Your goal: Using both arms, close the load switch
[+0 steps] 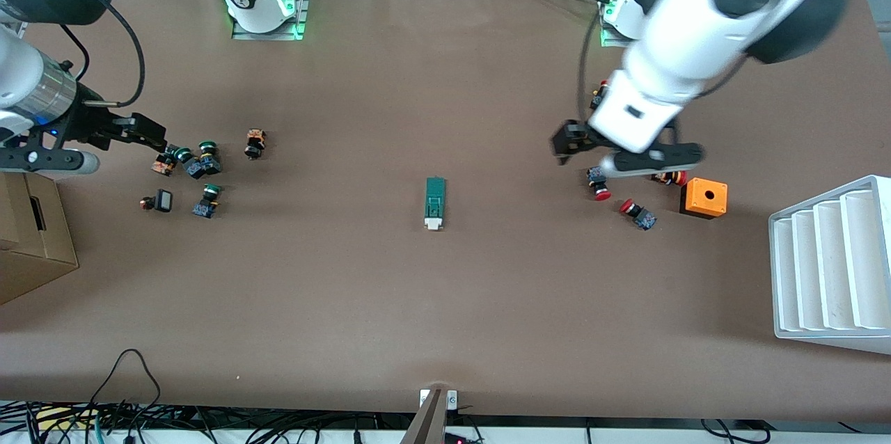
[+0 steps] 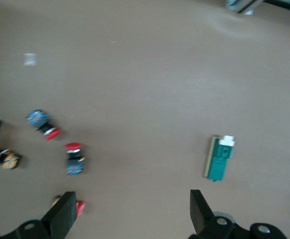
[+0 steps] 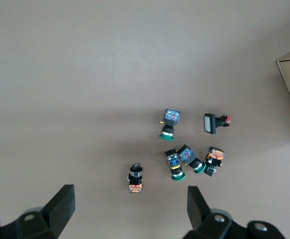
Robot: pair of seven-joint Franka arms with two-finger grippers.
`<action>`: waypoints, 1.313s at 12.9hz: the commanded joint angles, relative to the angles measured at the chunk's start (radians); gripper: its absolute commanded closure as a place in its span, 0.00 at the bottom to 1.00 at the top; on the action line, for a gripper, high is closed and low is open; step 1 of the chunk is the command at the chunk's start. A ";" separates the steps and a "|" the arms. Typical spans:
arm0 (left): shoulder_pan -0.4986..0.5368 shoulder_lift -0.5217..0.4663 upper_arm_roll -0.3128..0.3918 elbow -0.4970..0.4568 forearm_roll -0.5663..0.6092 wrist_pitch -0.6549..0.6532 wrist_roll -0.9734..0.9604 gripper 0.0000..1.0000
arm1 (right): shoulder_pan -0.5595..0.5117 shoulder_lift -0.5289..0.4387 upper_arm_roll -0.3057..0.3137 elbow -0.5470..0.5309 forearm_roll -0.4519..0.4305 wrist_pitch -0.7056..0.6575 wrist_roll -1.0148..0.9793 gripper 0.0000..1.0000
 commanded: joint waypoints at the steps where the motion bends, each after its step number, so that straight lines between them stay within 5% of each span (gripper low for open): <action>1: -0.002 -0.071 0.072 -0.027 -0.033 -0.083 0.094 0.00 | 0.002 0.029 0.011 0.034 -0.017 -0.012 -0.010 0.00; 10: 0.019 -0.213 0.218 -0.061 -0.019 -0.231 0.256 0.00 | 0.008 0.030 0.009 0.034 -0.021 -0.010 -0.030 0.00; 17: 0.061 -0.279 0.212 -0.062 0.017 -0.293 0.280 0.00 | 0.008 0.034 0.008 0.034 -0.023 -0.009 -0.030 0.00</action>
